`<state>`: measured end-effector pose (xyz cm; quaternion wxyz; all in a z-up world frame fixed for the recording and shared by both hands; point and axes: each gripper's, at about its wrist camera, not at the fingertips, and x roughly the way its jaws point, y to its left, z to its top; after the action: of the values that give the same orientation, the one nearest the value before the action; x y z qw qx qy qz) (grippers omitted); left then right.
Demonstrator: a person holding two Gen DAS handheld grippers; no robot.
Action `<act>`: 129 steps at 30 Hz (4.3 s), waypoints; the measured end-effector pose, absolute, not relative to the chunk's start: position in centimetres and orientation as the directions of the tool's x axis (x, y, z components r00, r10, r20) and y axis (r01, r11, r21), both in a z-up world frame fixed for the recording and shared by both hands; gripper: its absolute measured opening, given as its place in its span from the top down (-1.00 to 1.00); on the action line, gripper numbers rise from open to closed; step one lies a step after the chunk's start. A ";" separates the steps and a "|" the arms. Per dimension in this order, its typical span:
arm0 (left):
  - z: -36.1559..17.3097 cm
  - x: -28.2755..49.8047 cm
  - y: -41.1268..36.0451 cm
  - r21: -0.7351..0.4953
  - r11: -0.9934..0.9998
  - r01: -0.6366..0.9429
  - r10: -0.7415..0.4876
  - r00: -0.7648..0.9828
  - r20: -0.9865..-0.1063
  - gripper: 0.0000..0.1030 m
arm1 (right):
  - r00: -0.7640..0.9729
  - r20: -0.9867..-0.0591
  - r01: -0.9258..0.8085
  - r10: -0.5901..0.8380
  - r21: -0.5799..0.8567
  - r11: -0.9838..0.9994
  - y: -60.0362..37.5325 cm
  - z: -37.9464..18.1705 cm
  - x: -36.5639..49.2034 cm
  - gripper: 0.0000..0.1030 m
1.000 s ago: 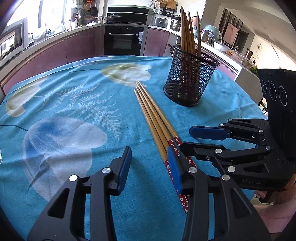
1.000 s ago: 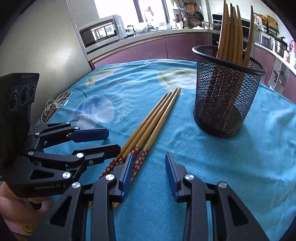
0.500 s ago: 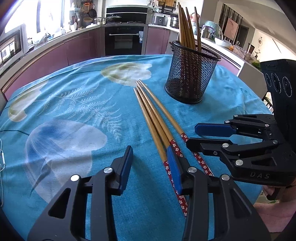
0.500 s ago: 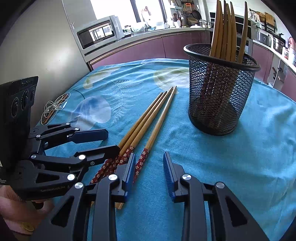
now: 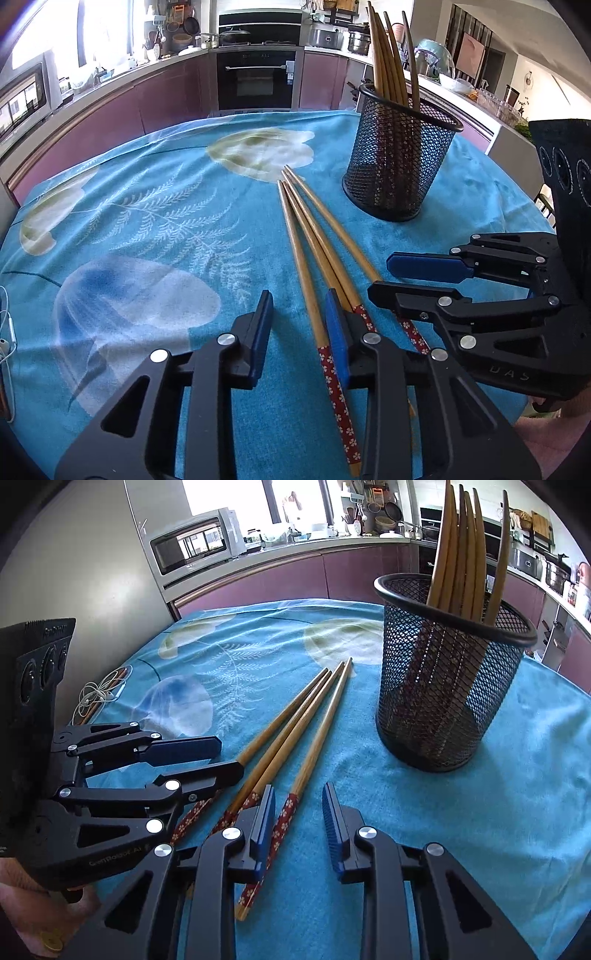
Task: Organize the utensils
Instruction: 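Move the right gripper back over the loose chopsticks, then close the right gripper on a red-patterned wooden chopstick, then raise the chopstick with the right gripper above the mesh cup, then insert the chopstick into the mesh cup and open the right gripper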
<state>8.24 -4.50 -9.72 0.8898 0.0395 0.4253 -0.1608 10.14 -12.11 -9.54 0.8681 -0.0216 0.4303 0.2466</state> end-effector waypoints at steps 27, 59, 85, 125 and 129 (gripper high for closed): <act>-9.9 11.2 -5.1 -0.116 0.952 0.283 -0.266 0.578 -0.772 0.83 | 0.526 -0.733 -0.359 0.431 0.269 0.894 -13.2 -9.6 13.2 0.90; -8.8 9.6 -4.2 -0.148 0.931 0.334 -0.324 0.567 -0.757 0.85 | 0.505 -0.695 -0.438 0.512 0.305 0.846 -14.2 -7.9 11.2 0.89; 3.4 5.2 -2.1 -0.274 0.847 0.456 -0.530 0.674 -0.515 0.86 | 0.638 -0.490 -0.480 0.594 0.350 0.805 -19.5 -0.4 9.0 0.89; 8.6 14.5 -9.0 -0.171 0.846 0.506 -0.521 0.713 -0.470 0.86 | 0.863 -0.324 -0.319 0.387 0.242 0.916 -20.7 0.5 17.8 0.89; 7.0 15.4 -9.9 -0.145 0.842 0.520 -0.512 0.684 -0.520 0.86 | 0.849 -0.363 -0.311 0.383 0.241 0.919 -20.8 -0.6 17.4 0.89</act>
<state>15.36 -9.92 6.98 0.9175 0.0074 0.2812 -0.2812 17.39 -20.83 -0.60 0.9577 0.0869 0.2061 0.1813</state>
